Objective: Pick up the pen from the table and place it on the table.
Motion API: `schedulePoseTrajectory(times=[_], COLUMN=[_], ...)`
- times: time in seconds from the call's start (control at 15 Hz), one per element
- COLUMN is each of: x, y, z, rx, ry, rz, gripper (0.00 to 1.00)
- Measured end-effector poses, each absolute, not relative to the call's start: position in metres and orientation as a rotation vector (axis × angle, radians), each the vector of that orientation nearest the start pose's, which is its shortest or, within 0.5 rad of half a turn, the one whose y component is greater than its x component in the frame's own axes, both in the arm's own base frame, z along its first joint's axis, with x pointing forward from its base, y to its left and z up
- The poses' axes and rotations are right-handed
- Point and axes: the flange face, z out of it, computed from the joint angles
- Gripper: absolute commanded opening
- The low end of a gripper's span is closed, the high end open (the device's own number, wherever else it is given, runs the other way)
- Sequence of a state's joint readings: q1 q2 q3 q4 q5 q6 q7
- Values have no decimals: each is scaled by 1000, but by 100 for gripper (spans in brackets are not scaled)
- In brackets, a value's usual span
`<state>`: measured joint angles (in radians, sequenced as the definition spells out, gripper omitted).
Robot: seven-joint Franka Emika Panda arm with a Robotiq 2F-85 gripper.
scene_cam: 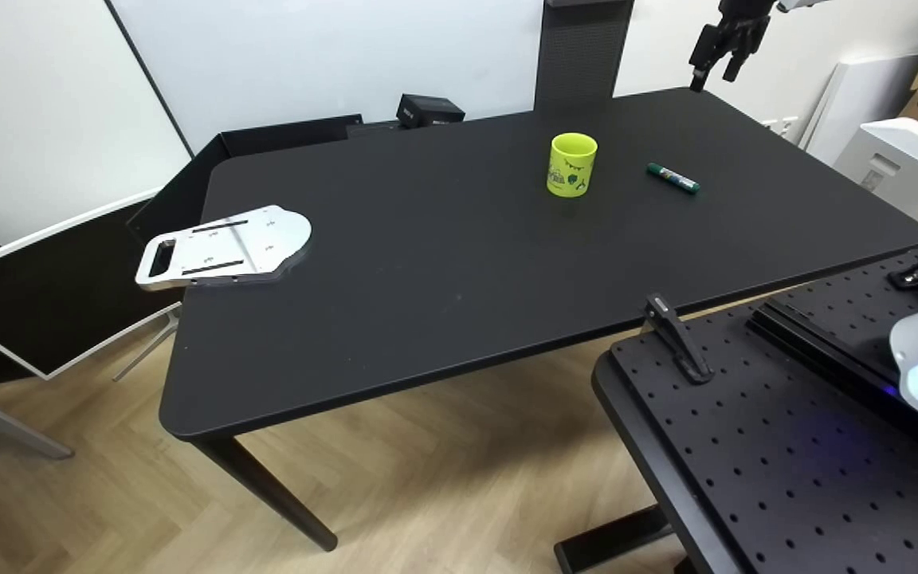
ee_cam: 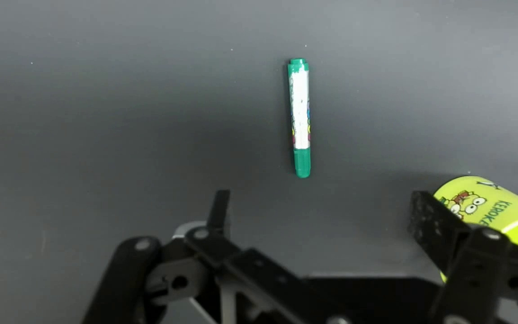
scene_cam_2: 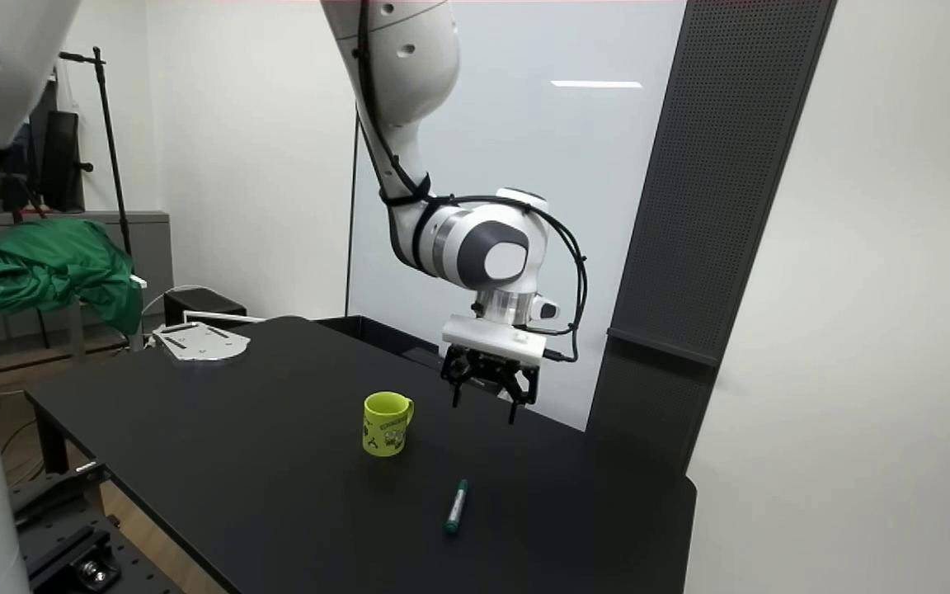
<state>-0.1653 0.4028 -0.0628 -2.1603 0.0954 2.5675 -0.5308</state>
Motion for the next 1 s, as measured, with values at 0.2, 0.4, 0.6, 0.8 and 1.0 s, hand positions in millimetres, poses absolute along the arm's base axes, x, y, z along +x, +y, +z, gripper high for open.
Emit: schedulePoseTrajectory(times=[0.2, 0.4, 0.6, 0.8, 1.0], x=[557, 560, 560, 560, 560], y=[-134, -134, -134, -134, -132], z=[193, 194, 195, 194, 181], rx=[-3096, -3097, -3097, -3099, -3124], ry=[-348, -349, -350, -354, -365], rz=[1, -4, -5, -7, 4], gripper=[100, 100, 100, 100, 100])
